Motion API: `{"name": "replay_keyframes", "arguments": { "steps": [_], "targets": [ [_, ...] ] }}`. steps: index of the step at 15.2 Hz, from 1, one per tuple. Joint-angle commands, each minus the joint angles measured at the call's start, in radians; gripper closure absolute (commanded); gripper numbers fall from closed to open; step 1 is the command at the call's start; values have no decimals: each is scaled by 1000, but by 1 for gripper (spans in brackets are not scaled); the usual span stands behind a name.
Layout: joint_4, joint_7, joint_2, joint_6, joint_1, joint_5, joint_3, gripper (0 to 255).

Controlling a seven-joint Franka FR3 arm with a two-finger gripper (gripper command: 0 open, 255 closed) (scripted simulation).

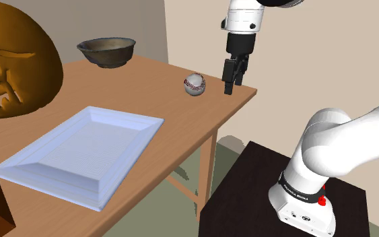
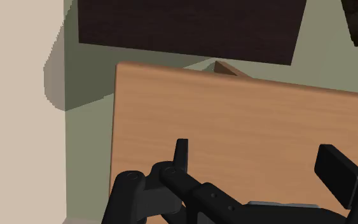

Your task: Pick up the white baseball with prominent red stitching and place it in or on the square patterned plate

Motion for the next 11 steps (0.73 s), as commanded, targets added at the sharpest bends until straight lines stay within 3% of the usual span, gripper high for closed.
{"name": "replay_keyframes", "arguments": {
  "steps": [1,11],
  "targets": [
    [0,0,0,0,0,0,0,0],
    [281,11,235,68,57,27,100,0]
  ]
}}
